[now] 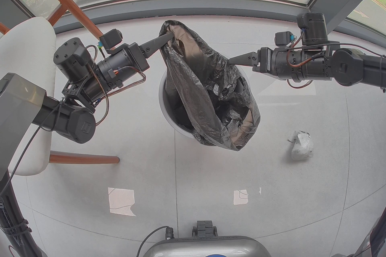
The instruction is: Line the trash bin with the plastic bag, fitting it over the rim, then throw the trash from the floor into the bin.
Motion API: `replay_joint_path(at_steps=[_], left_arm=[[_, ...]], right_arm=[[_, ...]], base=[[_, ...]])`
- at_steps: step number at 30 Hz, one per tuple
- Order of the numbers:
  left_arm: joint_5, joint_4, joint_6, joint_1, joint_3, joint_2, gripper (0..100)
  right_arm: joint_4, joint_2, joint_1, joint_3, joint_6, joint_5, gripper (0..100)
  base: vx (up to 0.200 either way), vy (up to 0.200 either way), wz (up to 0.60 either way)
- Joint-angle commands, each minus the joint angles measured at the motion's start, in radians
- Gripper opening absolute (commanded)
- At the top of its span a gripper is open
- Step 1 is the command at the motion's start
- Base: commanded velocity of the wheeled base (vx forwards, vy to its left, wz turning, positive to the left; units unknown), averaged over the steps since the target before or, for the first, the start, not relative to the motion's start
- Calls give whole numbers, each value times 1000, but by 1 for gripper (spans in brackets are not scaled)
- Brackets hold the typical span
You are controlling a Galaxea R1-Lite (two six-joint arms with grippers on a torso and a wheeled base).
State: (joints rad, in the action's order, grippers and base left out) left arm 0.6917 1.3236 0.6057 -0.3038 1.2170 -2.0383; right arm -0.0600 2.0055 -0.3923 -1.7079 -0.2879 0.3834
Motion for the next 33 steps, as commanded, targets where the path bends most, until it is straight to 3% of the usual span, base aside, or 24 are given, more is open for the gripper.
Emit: replay_joint_path(at_steps=[1, 10, 20, 33], left_arm=[[0, -3, 0, 0, -10, 21, 0], [0, -3, 0, 5, -10, 17, 0], [0, -3, 0, 5, -10, 13, 0], [0, -3, 0, 3, -8, 13, 0]], right_arm=[[0, 75, -11, -61, -1, 2, 100], [0, 56, -60, -88, -68, 26, 100], [-7, -27, -40, -64, -74, 26, 100], [0, -60, -89, 51, -66, 28, 100]], base=[[0, 0, 0], [0, 0, 0], [0, 0, 0], [0, 0, 0]])
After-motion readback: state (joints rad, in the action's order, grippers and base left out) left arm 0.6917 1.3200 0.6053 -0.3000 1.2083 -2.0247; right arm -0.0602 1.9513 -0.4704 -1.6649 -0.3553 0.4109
